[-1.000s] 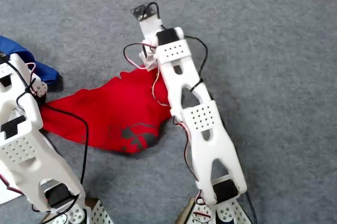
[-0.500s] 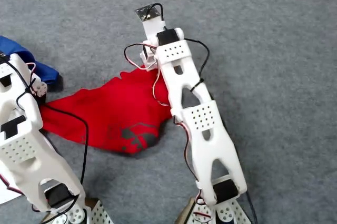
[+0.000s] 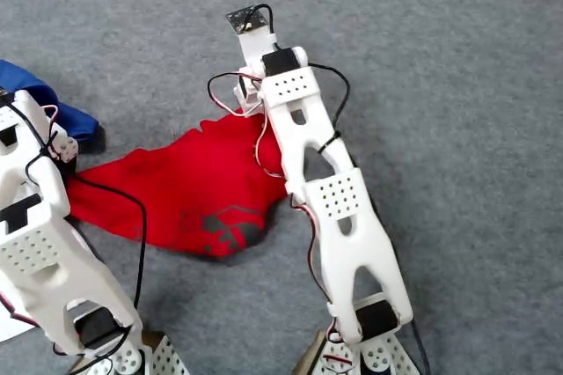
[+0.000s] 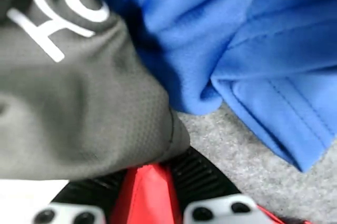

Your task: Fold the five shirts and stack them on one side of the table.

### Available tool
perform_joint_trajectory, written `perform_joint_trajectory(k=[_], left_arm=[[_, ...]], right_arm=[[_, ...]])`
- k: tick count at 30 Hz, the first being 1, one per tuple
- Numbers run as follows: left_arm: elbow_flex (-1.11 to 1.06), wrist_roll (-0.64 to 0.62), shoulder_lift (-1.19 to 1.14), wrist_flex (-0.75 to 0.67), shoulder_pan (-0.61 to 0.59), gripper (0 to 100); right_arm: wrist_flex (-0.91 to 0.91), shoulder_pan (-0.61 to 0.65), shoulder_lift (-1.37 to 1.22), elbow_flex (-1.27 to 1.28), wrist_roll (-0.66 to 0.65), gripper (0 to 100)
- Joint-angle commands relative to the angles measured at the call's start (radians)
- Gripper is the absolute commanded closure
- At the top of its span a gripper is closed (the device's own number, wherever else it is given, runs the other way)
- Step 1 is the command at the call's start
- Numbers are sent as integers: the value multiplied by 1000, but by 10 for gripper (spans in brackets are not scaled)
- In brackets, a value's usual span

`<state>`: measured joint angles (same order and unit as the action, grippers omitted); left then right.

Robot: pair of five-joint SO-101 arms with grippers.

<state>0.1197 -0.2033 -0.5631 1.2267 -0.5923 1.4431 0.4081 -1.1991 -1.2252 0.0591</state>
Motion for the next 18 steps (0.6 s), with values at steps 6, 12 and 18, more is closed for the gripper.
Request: perform_joint_trajectory(k=[6, 12, 18], left_arm=[[40, -2, -4, -3, -17, 982], [57, 3, 12, 12, -17, 982], [235, 6, 148, 152, -2, 982]], right_arm=[[-17, -5, 44, -21, -11, 995], [107, 8, 131, -302, -120, 996], [224, 4, 338, -430, -206, 996]])
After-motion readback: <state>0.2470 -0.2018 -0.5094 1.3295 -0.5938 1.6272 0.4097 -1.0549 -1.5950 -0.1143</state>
